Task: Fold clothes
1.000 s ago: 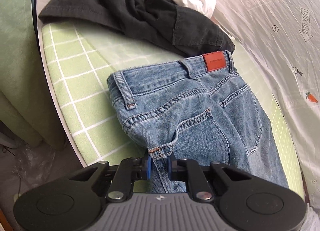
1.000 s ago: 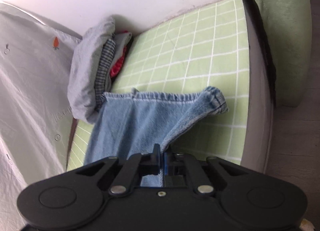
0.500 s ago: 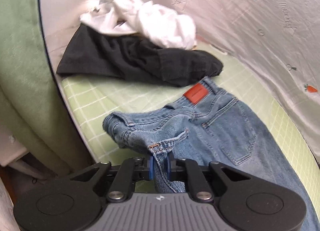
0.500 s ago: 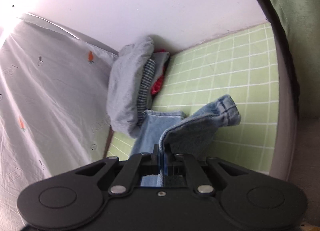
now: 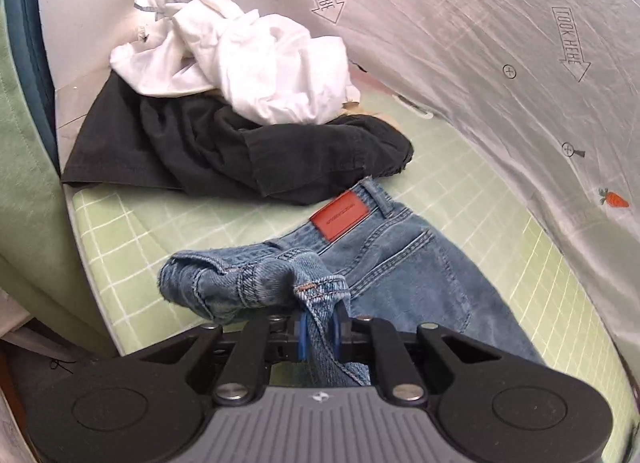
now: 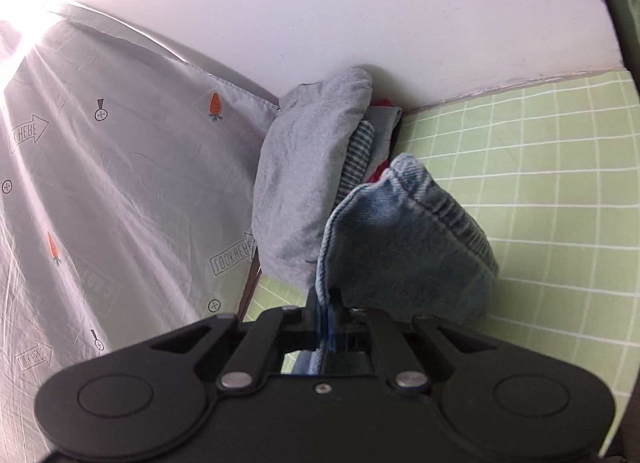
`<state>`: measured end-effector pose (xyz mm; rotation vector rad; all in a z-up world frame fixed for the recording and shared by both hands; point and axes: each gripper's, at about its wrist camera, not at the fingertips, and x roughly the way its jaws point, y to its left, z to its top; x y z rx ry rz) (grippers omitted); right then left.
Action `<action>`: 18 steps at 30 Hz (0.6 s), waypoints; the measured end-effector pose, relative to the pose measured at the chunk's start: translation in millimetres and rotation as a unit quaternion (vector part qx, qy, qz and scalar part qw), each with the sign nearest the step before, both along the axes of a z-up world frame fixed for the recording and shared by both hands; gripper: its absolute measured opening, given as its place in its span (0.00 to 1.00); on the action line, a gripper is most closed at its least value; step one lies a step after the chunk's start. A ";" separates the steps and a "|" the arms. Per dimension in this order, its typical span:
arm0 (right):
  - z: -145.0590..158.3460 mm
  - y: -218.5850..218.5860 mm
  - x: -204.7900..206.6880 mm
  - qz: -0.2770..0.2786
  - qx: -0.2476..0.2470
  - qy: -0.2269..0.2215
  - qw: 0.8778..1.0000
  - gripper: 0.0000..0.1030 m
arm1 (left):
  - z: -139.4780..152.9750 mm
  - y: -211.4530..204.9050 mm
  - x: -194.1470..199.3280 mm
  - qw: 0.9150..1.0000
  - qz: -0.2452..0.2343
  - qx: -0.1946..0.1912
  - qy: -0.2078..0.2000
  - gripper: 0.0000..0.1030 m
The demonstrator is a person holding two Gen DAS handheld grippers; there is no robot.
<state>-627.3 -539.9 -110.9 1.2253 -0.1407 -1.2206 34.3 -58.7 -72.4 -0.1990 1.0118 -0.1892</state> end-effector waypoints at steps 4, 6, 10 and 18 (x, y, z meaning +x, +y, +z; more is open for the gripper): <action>-0.7 -63.3 47.5 0.022 0.002 0.022 1.000 0.04 | -0.8 -58.4 32.0 1.000 -0.025 0.001 -0.014 0.13; -12.5 -96.0 81.5 0.031 0.021 0.037 0.999 0.04 | -11.4 -95.8 52.2 0.999 -0.045 0.008 -0.017 0.14; -50.0 -163.5 135.3 0.040 0.064 0.077 0.994 0.36 | -51.5 -166.4 97.8 0.998 -0.039 0.052 -0.005 0.35; -50.0 -120.2 136.5 0.068 0.042 0.218 0.973 0.75 | -67.2 -203.4 43.3 0.982 -0.146 0.113 -0.028 0.75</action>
